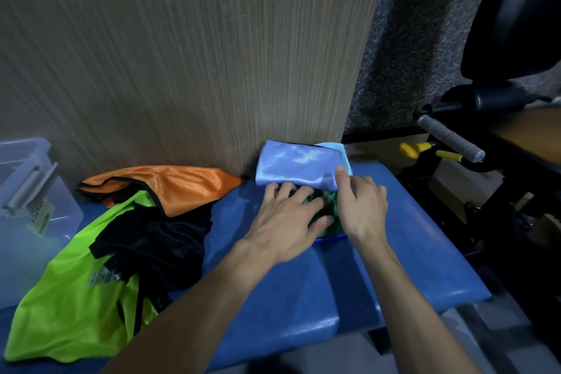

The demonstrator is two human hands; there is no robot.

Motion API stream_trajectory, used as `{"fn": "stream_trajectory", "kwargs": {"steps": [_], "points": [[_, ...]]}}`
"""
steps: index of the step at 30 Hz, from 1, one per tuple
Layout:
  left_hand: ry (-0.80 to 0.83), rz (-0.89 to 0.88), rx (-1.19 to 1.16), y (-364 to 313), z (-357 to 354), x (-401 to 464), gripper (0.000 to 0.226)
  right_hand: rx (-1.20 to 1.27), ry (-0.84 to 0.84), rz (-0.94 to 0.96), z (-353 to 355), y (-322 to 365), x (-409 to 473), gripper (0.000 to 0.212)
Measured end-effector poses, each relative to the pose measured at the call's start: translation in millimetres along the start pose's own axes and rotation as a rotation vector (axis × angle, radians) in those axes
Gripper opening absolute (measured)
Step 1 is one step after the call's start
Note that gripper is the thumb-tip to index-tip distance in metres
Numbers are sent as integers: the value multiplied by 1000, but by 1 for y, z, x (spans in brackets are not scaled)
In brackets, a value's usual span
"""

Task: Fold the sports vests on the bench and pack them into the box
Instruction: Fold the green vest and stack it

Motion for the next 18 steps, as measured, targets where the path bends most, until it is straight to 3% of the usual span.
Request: {"fn": "stream_trajectory", "kwargs": {"steps": [4, 7, 11, 18], "points": [[19, -19, 10, 0, -4, -2, 52, 213, 16, -193, -4, 9, 10, 60], [22, -41, 7, 2, -7, -3, 61, 316, -17, -247, -9, 14, 12, 60], [-14, -47, 20, 5, -10, -5, 54, 370, -41, -311, -17, 18, 17, 61], [-73, -43, 32, 2, -21, -12, 45, 406, -83, -210, -24, 23, 17, 36]]}}
Point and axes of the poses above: each hand's wrist, its own x-axis towards the middle knuckle, its own z-axis out of the back of the hand, y = z × x, the point moved 1 cm from there along x, towards the middle knuckle, and after that the axes turned 13 degrees about x, right-handed, at the moved point
